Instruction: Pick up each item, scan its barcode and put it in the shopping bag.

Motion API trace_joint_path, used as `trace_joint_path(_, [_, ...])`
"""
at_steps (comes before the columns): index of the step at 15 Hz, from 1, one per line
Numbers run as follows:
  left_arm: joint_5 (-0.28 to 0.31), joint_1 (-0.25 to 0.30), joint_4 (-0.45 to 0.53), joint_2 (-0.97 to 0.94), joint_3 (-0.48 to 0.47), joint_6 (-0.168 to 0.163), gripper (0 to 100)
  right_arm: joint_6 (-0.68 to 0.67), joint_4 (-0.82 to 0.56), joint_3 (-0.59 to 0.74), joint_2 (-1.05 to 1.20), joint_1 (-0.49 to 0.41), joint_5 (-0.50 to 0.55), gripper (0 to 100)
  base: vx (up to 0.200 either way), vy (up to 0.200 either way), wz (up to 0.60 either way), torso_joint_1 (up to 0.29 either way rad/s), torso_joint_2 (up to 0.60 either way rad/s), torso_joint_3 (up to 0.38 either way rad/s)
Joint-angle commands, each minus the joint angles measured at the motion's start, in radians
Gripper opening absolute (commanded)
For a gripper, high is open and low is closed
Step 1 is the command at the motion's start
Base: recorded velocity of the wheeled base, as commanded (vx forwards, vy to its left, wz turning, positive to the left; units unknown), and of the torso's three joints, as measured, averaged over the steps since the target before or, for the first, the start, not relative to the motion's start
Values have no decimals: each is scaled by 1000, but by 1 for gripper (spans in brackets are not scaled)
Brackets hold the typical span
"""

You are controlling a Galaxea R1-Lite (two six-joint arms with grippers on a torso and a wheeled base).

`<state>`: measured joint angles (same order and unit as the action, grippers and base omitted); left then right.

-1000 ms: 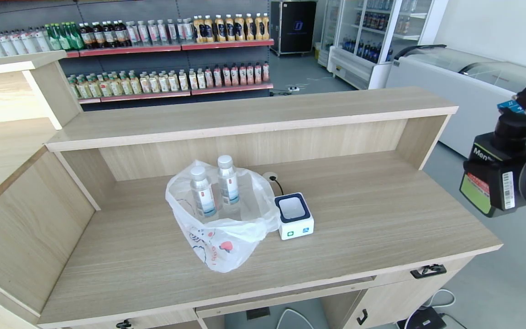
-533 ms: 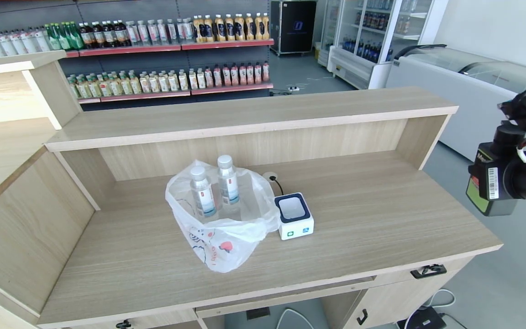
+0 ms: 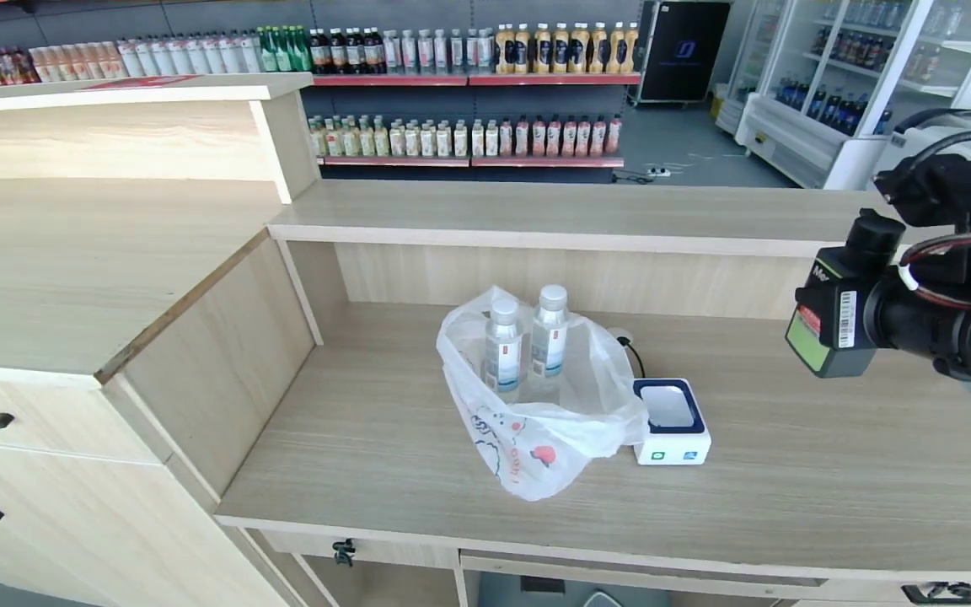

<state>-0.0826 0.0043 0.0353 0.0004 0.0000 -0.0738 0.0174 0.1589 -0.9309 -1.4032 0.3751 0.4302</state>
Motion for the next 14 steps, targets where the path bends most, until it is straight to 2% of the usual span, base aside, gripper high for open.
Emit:
trace_joint_path(1, [0,0,0,0,0,0,100,-21,-2,1,-30,-50,-59,0,0,0,600,2,2,-2])
trace_joint_path(3, [0,0,0,0,0,0,100,-27,-1,52,-26,-229,-375,0,0,0,0,0,0,0])
trace_joint_path(4, [0,0,0,0,0,0,100,-27,-1,52,-26,-229,-375,0,0,0,0,0,0,0])
trace_joint_path(5, [0,0,0,0,0,0,100,-19,24,64,-46,-403,-739,0,0,0,0,0,0,0])
trace_joint_path(6, [0,0,0,0,0,0,100,-19,68,73,-100,-487,-883,0,0,0,0,0,0,0])
trace_joint_path(8, [0,0,0,0,0,0,100,-22,113,69,-191,-545,-998,0,0,0,0,0,0,0])
trace_joint_path(11, [0,0,0,0,0,0,100,-25,235,64,-353,-584,-1097,0,0,0,0,0,0,0])
trace_joint_path(13, [0,0,0,0,0,0,100,-25,243,58,-410,-610,-1179,0,0,0,0,0,0,0])
trace_joint_path(14, [0,0,0,0,0,0,100,-19,241,55,-436,-628,-1255,0,0,0,0,0,0,0])
